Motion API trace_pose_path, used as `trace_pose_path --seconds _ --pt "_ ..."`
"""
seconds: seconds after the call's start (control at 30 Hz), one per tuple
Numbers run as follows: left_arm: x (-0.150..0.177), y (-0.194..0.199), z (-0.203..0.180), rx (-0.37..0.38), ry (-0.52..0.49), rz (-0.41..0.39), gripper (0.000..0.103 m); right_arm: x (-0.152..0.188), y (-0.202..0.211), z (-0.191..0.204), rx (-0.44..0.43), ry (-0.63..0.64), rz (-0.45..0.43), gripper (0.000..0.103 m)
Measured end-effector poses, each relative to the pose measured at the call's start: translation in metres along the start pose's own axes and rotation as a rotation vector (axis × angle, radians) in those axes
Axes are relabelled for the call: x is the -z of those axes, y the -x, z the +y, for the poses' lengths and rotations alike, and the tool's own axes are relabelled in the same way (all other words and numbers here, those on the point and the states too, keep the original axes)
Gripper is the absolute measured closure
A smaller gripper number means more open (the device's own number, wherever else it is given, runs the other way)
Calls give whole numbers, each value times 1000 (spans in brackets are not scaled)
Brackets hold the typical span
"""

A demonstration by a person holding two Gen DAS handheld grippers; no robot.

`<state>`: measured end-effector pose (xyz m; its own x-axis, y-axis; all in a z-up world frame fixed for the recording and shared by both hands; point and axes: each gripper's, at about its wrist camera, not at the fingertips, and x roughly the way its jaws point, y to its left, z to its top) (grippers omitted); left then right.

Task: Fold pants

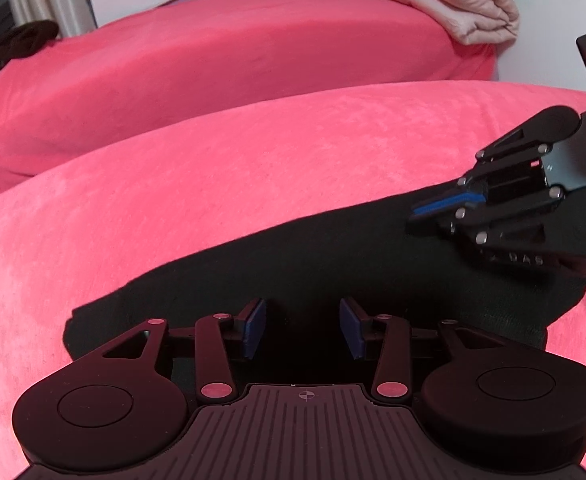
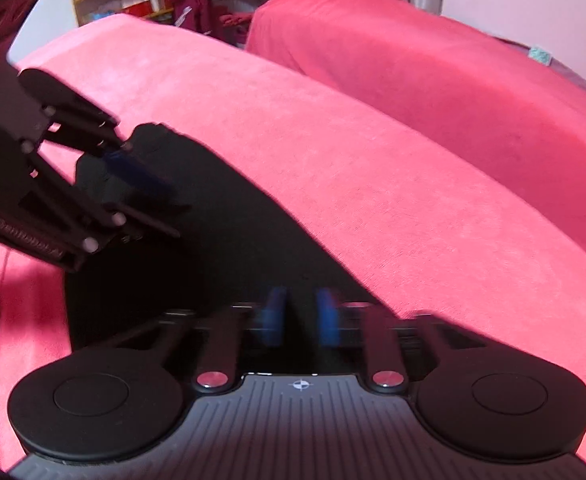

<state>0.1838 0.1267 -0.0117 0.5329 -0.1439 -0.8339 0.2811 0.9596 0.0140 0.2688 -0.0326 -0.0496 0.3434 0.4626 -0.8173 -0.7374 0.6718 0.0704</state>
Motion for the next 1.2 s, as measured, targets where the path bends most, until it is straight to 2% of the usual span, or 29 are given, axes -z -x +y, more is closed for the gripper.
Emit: trace_pose_path --seconds 0.13,0.23,0.27,0.33,0.4,0.5,0.63,0.7,0.77,0.87,0.97,1.07,1.13,1.2 --pt "0 -2 -1 -7 2 -5 0 -4 5 -5 54 -50 -65 98" --pt "3 -10 -1 -17 -3 16 0 0 -10 -8 68 -100 -11 97" --pt "4 -11 -2 -19 -4 22 0 2 -9 -6 74 -93 -20 96" --pt "3 -10 -3 -20 -6 21 0 5 7 -7 57 -133 -45 84" --pt "2 -6 -3 -15 0 24 0 12 36 -16 45 -221 -117 71" --pt "-1 1 -6 6 8 8 0 46 85 -23 -22 -375 -209 69" --pt "-10 -2 -15 39 1 4 0 108 125 -7 -203 -545 -225 68" --pt "-15 -10 -23 60 -27 29 0 127 125 14 -256 -523 -179 68" --pt "-18 -20 -32 72 -47 61 0 132 119 30 -259 -470 -148 68" --pt "-18 -30 -38 49 -67 84 0 124 105 40 -261 -453 -188 66" --pt "-20 -34 -27 77 -10 103 0 115 96 39 -256 -452 -238 51" --pt "-23 -34 -20 102 21 116 0 103 77 37 -245 -455 -233 50" --pt "-22 -34 -23 95 0 117 0 105 77 40 -318 -482 -231 50" --pt "-21 -34 -27 87 -24 117 0 107 79 56 -397 -436 -199 41"
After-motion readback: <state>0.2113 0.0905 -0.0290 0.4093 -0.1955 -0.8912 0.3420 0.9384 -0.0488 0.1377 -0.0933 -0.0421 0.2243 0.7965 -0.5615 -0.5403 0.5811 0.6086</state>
